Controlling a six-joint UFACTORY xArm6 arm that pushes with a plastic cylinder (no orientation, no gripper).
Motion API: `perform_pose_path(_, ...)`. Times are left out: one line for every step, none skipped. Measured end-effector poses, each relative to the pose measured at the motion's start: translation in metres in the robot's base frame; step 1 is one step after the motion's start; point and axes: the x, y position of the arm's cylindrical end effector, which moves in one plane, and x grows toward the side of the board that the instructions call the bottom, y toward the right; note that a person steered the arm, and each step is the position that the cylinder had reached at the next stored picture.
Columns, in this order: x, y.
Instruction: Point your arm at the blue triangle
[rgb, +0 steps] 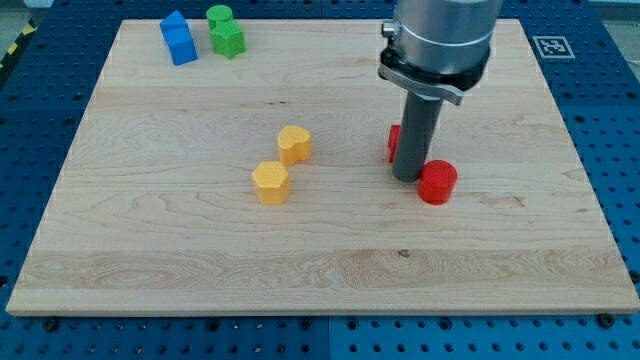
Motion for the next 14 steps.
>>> perform_pose_path(0.006,0.014)
perform_pose_path(0.007,0.007)
perform_pose_path(0.025,-0.031)
perform_pose_path(0.065,-0.067)
perform_pose_path(0.100,-0.131)
perform_pose_path(0.089,-0.203)
perform_pose_path(0.038,-0.269)
perform_pose_path(-0.034,-0.292)
perform_pose_path(-0.115,-0.288)
perform_pose_path(-0.149,-0.299)
perform_pose_path(-0.162,-0.327)
perform_pose_path(-0.206,-0.341)
perform_pose_path(-0.261,-0.356)
perform_pose_path(-0.288,-0.357)
